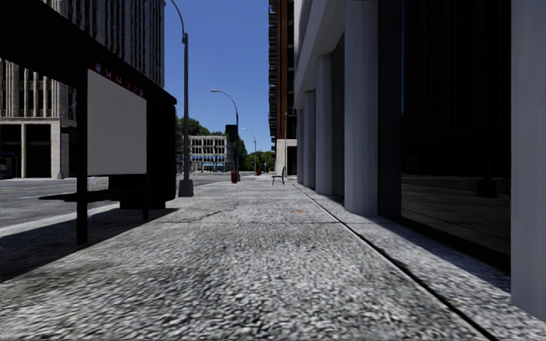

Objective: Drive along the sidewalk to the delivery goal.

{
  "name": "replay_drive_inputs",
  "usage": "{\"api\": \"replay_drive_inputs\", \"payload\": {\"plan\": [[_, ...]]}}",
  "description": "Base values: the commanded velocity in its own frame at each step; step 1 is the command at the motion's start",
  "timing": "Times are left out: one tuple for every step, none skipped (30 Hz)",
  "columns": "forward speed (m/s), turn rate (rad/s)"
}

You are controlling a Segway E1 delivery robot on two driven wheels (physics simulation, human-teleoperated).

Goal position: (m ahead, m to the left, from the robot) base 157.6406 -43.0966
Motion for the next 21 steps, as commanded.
{"api": "replay_drive_inputs", "payload": {"plan": [[2.00, 0.00], [2.00, 0.00], [2.00, 0.00], [2.00, 0.00], [2.00, 0.00], [2.00, 0.00], [2.00, 0.11], [2.00, 0.17], [2.00, 0.20], [2.00, 0.20], [2.00, 0.21], [2.00, 0.23], [2.00, 0.23], [2.00, 0.26], [2.00, 0.29], [2.00, 0.30], [2.00, 0.30], [2.00, 0.30], [2.00, 0.30], [2.00, 0.31], [2.00, 0.31]]}}
